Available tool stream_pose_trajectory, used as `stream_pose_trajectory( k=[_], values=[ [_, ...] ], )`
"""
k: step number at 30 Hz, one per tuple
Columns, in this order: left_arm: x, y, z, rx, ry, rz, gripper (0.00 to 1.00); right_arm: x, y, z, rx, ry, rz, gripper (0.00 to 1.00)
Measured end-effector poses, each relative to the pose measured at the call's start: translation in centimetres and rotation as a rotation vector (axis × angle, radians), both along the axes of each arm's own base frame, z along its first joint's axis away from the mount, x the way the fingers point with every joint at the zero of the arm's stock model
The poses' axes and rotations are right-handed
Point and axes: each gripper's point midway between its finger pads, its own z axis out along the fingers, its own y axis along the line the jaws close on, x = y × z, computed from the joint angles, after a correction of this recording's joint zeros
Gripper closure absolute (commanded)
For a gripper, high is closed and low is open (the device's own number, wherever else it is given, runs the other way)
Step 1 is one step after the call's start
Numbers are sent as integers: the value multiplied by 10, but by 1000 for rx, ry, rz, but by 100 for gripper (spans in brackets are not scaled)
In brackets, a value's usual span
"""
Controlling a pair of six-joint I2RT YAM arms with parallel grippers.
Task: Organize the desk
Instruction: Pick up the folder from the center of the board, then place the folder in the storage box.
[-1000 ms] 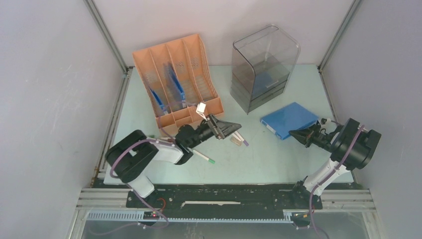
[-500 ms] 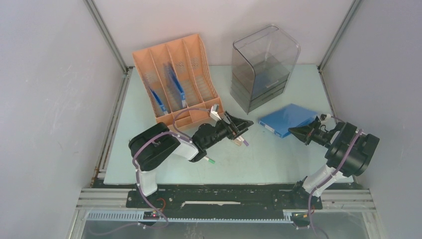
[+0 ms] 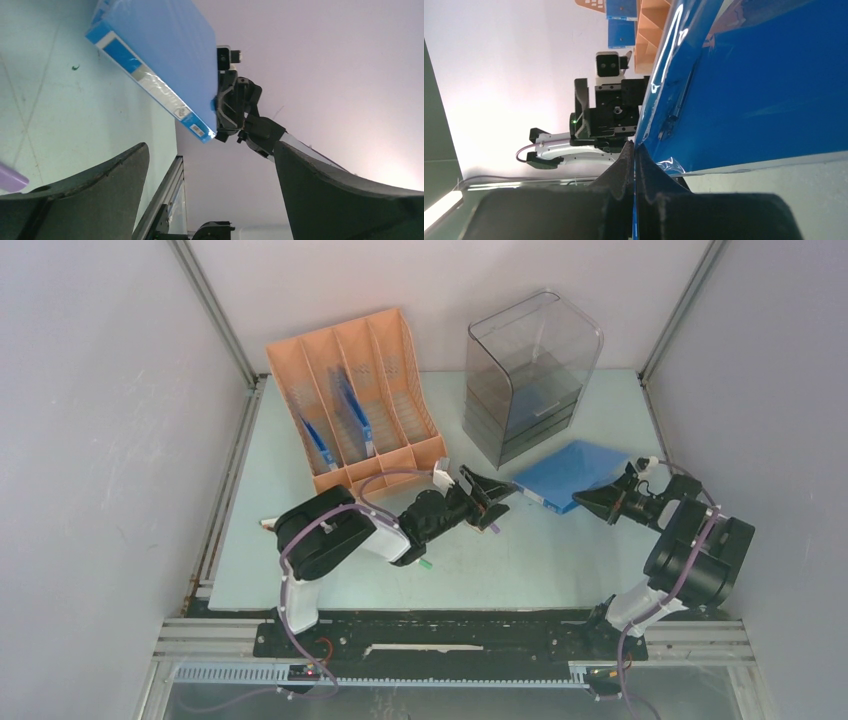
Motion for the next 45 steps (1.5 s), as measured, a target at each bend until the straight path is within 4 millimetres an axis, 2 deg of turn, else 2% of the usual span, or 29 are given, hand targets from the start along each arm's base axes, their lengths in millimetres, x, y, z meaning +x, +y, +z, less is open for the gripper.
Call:
stream_pose_trajectory(
  k=[4,9,14,19,25,30,32,36,41,43,45],
  values=[
    [3,-4,-12,-3,63,7,0,-2,6,5,7,-11,25,100],
    [5,-14,-18,-27,118,5,0,-3,12,9,13,-18,48,100],
    [12,-20,-13,-46,138,30,1,-5,18,16,7,-36,78,100],
    [23,-28,-5,-68,142,48,1,4,13,31,-75,-191,121,100],
    [32,-37,-10,-64,162,64,5,-13,24,25,-41,-154,141,100],
    [38,-46,-12,-57,169,65,20,-20,38,31,-44,-170,184,100],
    [39,-47,-10,-61,167,65,30,-23,43,33,-47,-179,200,100],
    [39,-47,-9,-68,168,64,62,-26,48,38,-54,-195,218,100],
    [37,-43,2,-123,142,63,99,-28,48,37,-62,-195,225,100],
    [36,-39,7,-143,116,68,100,-30,50,36,-68,-195,238,99],
    [34,-34,6,-142,100,78,100,-33,53,36,-80,-200,259,86]
  ],
)
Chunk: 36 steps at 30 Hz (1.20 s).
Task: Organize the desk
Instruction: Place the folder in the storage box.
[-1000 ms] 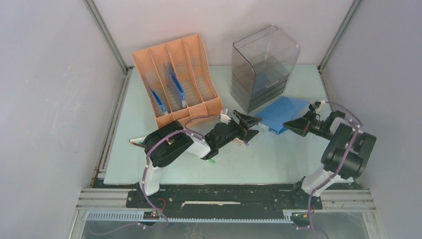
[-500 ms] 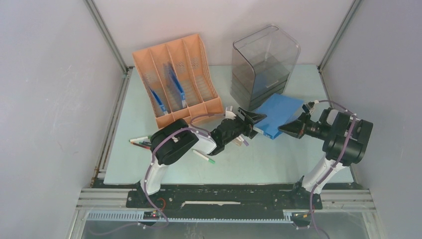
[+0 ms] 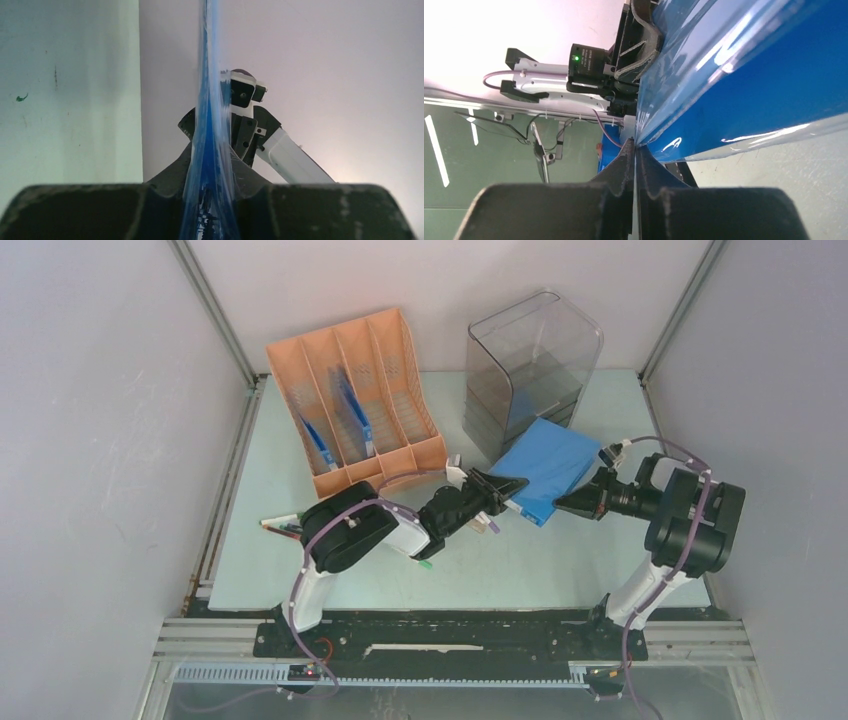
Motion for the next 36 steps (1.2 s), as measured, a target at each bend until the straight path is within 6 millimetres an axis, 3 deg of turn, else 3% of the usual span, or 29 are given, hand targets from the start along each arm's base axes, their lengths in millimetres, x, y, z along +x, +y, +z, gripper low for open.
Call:
stream_pose_trajectory(
  k=[5,8,16,20,28,36],
  values=[
    [-9,15,2,31,-64,11,100,-2,-1,7,-27,-65,-10,42],
    [-13,24,2,75,-123,15,100,-2,-3,16,-46,-131,-29,30],
    [-37,51,-1,214,-269,-5,100,-7,-4,46,-129,-338,-57,28],
    [-49,68,-1,273,-338,-6,100,-4,-15,55,-191,-402,-73,29],
    [-71,107,-13,426,-450,0,100,-15,-34,68,-364,-536,-130,28],
    [-82,144,-9,600,-618,45,100,-26,-37,78,-482,-652,-147,28]
  ],
)
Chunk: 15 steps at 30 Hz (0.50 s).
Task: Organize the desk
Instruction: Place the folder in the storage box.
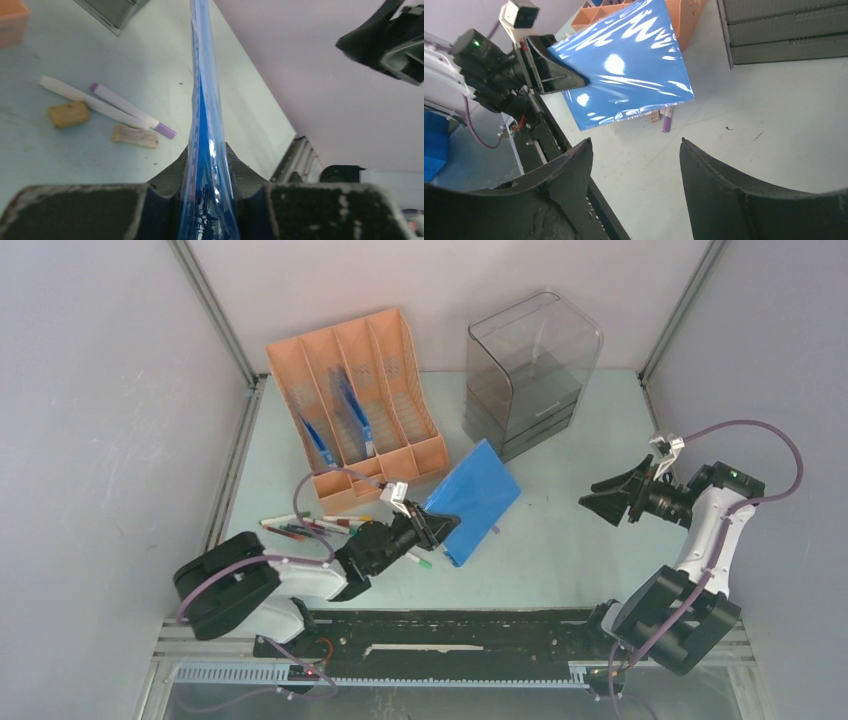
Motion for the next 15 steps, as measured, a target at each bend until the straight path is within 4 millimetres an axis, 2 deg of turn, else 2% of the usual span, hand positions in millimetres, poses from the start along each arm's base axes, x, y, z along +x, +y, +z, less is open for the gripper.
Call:
stream_pose_trajectory(
  k=[5,11,15],
  values=[
    [1,29,1,152,-102,67,100,-10,13,6,-78,-63,44,28],
    [9,73,19,301,-218,207,100,-26,39,12,-256,-170,133,26],
    [16,108,30,372,-253,340,100,-18,42,21,-297,-199,106,26]
  ],
)
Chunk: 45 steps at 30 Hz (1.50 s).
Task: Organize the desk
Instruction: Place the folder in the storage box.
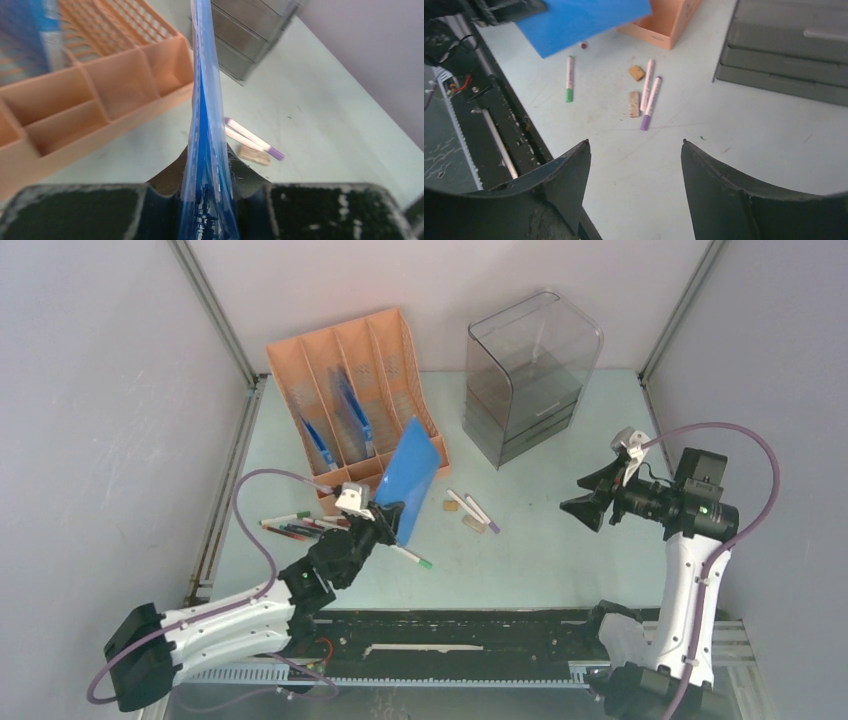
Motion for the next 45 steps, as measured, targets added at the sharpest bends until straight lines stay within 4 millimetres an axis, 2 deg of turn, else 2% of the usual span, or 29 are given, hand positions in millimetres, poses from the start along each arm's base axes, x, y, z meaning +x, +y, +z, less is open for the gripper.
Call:
stream_pose_trajectory(
  k=[2,5,8,11,16,21,29,36,45],
  values=[
    [3,20,5,29,-20,80,100,11,-5,-4,-2,16,-30,25],
    [7,39,12,60,-39,160,100,23,-12,-18,-14,58,-71,25],
    [15,53,24,92,-46,230,100,26,-17,-34,-21,105,-103,25],
    [28,62,47,90,-53,290,100,26,-17,-42,-26,129,-114,25],
    [55,70,83,71,-63,378,100,28,-18,-44,-45,127,-122,25],
    [89,69,100,82,-27,457,100,29,-18,-45,-63,121,-124,25],
    [137,57,91,166,44,539,100,30,-19,-46,-80,121,-128,25],
    [173,64,79,215,86,605,100,30,-18,-48,-95,123,-126,25],
    [204,66,53,288,103,617,100,31,-19,-50,-108,125,-130,25]
  ],
)
